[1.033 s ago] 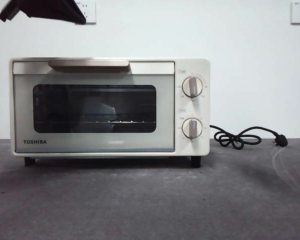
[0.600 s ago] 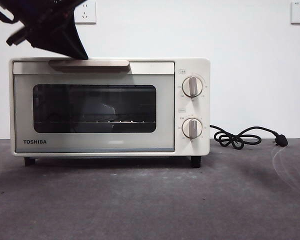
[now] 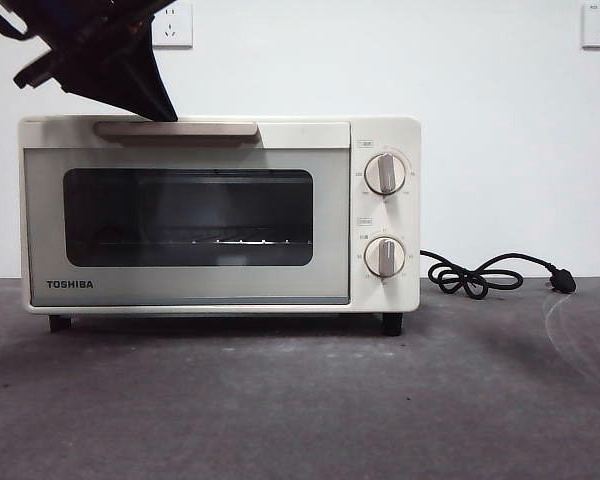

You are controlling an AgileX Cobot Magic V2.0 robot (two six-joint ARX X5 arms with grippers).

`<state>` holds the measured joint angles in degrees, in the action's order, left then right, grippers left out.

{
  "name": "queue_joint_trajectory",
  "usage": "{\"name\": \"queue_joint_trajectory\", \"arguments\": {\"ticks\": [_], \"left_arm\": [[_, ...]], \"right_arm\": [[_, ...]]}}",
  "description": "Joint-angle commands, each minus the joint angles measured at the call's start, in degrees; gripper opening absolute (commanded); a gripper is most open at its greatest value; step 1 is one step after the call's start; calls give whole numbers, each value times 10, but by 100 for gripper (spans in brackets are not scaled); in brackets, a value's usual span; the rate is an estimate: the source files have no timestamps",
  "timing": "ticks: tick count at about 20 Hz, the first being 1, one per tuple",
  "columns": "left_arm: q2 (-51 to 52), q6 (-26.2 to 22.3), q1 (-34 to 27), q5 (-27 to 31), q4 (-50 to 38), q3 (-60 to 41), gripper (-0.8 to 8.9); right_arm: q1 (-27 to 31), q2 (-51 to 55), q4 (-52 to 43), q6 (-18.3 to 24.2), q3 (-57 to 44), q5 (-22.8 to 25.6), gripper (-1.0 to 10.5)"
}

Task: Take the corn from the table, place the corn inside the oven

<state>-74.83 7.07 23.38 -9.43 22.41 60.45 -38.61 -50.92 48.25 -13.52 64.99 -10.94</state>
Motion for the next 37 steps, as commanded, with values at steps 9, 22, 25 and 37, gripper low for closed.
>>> {"name": "queue_joint_trajectory", "arguments": {"ticks": [9, 22, 25, 37], "left_arm": [[-21, -13, 51, 17, 175, -26, -6], [7, 4, 146, 14, 272, -26, -6], [55, 20, 166, 3, 269, -14, -6], [289, 32, 176, 96, 231, 113, -5]], "right_arm": [[-1, -1, -2, 3, 2, 0, -11], [-1, -2, 13, 29, 2, -63, -12], [-1, -9, -11, 47, 2, -117, -12], [-141, -160, -233, 99, 2, -59, -12]]}}
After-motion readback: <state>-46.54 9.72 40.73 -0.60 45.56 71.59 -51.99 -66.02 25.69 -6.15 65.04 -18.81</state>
